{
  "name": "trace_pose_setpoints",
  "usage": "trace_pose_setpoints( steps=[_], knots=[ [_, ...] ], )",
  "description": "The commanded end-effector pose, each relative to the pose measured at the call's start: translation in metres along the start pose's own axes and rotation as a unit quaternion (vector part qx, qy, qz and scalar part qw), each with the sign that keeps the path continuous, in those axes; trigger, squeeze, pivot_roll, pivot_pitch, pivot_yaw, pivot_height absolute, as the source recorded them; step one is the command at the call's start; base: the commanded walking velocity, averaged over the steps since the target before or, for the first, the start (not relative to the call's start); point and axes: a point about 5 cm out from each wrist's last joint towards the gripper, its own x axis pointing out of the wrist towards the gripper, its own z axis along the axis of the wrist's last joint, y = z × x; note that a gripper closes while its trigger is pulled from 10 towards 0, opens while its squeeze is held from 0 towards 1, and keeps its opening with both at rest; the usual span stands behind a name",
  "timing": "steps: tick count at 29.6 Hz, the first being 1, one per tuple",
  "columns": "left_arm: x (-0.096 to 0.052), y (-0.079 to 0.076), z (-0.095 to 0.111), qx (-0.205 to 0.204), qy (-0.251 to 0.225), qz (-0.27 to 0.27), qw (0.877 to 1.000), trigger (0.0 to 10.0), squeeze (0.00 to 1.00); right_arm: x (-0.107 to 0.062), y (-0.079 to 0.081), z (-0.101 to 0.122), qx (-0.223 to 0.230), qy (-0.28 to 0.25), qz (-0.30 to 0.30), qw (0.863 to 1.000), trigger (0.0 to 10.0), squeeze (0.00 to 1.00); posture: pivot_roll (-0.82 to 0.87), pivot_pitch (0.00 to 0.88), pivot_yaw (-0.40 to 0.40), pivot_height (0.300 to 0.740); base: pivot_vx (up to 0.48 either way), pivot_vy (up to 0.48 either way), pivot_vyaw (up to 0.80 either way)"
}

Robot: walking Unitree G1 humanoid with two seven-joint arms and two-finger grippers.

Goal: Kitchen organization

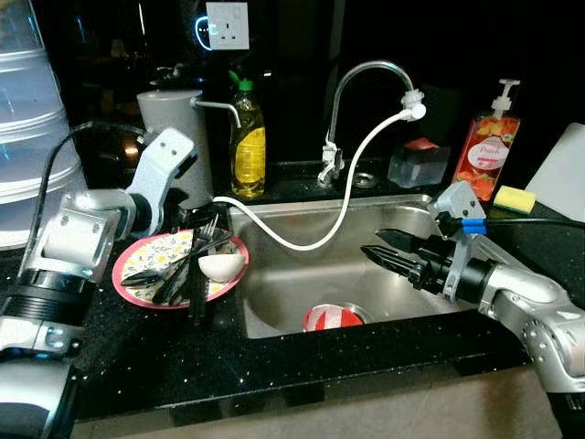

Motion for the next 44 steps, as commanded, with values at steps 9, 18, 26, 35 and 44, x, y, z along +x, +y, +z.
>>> trace_pose_setpoints(
  steps=[9, 18, 26, 35, 44],
  knots=[
    [0.013, 0.001, -0.030, -0.060, 0.048, 0.037, 0.996, 10.0, 0.00, 0.008, 0.017, -0.001, -0.003, 0.002, 0.057, 0.998, 10.0, 0.00, -0.06, 0.031, -0.039, 0.740, 0.000, 0.000, 0.00],
    [0.020, 0.001, -0.044, -0.087, 0.071, 0.062, 0.992, 10.0, 0.00, 0.017, 0.024, -0.002, -0.002, 0.002, 0.078, 0.997, 10.0, 0.00, -0.06, 0.034, -0.041, 0.740, 0.000, 0.000, 0.00],
    [0.020, 0.001, -0.047, -0.095, 0.075, 0.064, 0.991, 8.6, 0.00, 0.018, 0.020, -0.001, -0.004, 0.000, 0.067, 0.998, 10.0, 0.00, -0.06, 0.039, -0.043, 0.740, 0.000, 0.000, 0.00],
    [0.022, -0.002, -0.049, -0.096, 0.078, 0.063, 0.990, 6.5, 0.00, 0.017, 0.018, 0.000, -0.006, -0.002, 0.060, 0.998, 10.0, 0.00, -0.06, 0.039, -0.039, 0.740, 0.000, 0.000, 0.00],
    [0.022, -0.002, -0.052, -0.095, 0.081, 0.061, 0.990, 1.8, 0.00, 0.017, 0.017, -0.001, -0.007, -0.002, 0.057, 0.998, 10.0, 0.00, -0.06, 0.038, -0.038, 0.740, 0.000, 0.000, 0.00]
  ],
)
